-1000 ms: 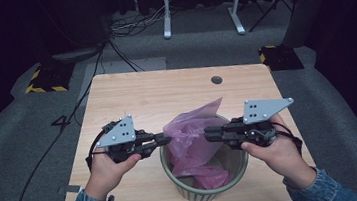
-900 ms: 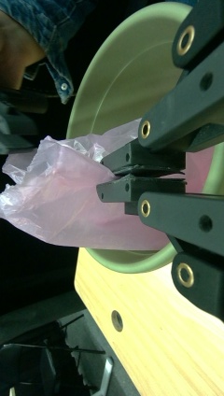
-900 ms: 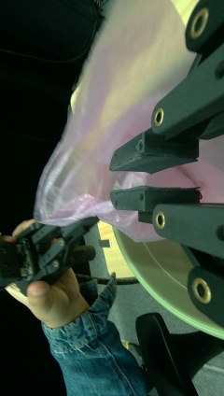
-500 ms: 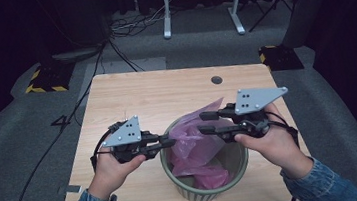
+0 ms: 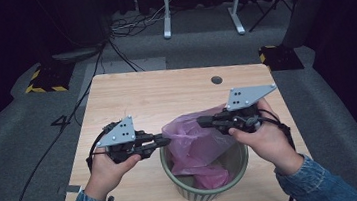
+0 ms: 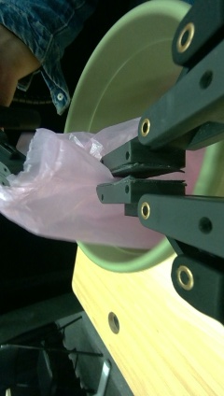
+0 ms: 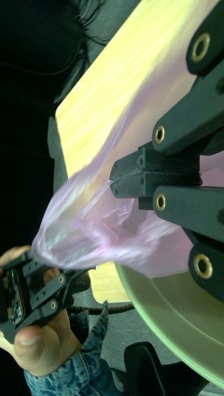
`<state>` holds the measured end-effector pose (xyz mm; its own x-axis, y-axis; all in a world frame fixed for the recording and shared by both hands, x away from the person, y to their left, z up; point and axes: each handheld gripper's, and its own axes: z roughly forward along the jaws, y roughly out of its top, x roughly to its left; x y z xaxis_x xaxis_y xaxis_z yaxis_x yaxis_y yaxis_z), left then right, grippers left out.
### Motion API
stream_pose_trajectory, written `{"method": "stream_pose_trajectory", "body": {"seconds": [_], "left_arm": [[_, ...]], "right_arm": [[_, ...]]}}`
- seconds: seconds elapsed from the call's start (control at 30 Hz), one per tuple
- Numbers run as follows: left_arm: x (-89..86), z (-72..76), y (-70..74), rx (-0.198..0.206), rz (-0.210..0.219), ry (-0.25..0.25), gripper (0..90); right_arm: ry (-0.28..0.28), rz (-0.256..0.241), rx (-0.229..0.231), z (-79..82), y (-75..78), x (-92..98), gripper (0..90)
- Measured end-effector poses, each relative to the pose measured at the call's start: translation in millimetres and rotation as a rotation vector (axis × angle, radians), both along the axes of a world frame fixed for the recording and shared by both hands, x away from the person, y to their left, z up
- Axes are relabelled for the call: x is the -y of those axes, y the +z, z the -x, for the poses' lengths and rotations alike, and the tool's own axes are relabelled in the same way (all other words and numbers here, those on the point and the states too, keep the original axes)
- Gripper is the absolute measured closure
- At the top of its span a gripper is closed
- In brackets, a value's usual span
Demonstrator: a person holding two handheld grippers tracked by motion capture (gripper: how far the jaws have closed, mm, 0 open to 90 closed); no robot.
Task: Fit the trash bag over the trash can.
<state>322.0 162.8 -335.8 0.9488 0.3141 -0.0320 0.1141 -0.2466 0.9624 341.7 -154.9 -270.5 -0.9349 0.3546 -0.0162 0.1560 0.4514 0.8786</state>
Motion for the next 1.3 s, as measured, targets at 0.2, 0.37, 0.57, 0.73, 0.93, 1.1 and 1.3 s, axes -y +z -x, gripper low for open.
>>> {"method": "stream_pose_trajectory", "body": {"seconds": [0.2,0.37,0.57,0.73,0.93,1.1,1.3], "left_arm": [[-5.5,-0.3,-1.8,-0.005,-0.002,0.029,87.3],[-9.4,-0.9,-2.5,-0.006,-0.007,0.048,88.3],[-8.4,-1.5,-2.9,-0.009,-0.002,0.047,87.5],[7.4,3.5,0.9,0.007,-0.003,0.032,61.0],[20.7,5.5,1.5,0.032,-0.053,0.036,44.4],[19.0,3.5,0.9,0.03,-0.043,0.017,78.9],[22.4,4.3,0.0,0.009,-0.042,0.041,57.7]], "right_arm": [[-0.062,-0.022,-0.042,-0.7,-2.6,30.8,90.0],[-0.09,-0.03,-0.064,6.5,-6.4,53.9,90.0],[-0.128,-0.05,-0.087,14.7,-12.1,78.7,90.0],[-0.115,-0.068,-0.098,15.5,-14.6,73.8,90.0],[-0.07,-0.078,-0.102,15.3,-16.6,55.9,90.0],[-0.047,-0.071,-0.111,15.3,-20.0,46.8,90.0],[-0.038,-0.076,-0.123,14.2,-22.4,44.9,90.0]]}}
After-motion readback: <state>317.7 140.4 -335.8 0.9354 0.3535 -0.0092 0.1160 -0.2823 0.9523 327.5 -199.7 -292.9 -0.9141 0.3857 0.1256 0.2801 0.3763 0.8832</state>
